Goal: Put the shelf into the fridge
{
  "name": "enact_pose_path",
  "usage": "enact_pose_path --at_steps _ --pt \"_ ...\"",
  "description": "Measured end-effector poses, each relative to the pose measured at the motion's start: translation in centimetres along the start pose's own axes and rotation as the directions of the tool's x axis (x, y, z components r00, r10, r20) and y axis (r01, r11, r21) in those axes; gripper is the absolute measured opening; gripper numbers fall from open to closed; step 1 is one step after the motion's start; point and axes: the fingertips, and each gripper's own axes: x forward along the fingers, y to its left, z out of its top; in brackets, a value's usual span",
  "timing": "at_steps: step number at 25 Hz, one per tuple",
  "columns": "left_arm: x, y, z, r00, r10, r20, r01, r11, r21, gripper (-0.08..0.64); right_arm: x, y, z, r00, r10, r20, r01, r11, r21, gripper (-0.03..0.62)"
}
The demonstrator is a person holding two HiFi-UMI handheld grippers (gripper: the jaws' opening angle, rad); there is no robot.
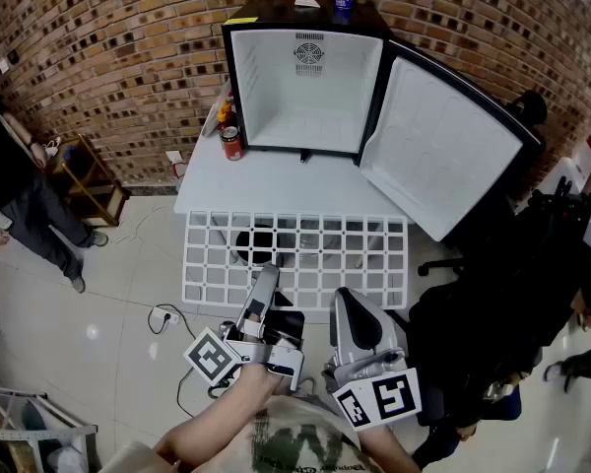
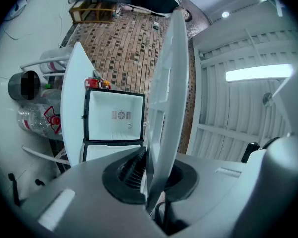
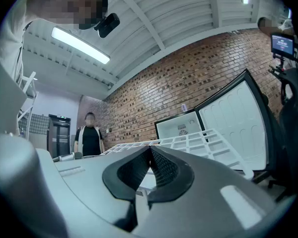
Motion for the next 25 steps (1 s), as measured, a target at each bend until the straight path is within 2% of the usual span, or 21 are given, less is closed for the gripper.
enact_pose_path --at_steps 11,25 --pt "1.5 1.0 -2.3 1.000 0.000 0.016 0.000 1.000 -0.001 0.006 -0.4 -3.0 0.6 1.000 0.019 0.003 -0.019 1.000 -0.010 0.000" --pt "7.2 5.2 0.0 1.000 -0.003 0.010 0.004 0.999 -0.048 0.006 5.1 -6.8 -0.5 1.000 -0.005 -0.015 0.005 0.999 -0.035 0.000"
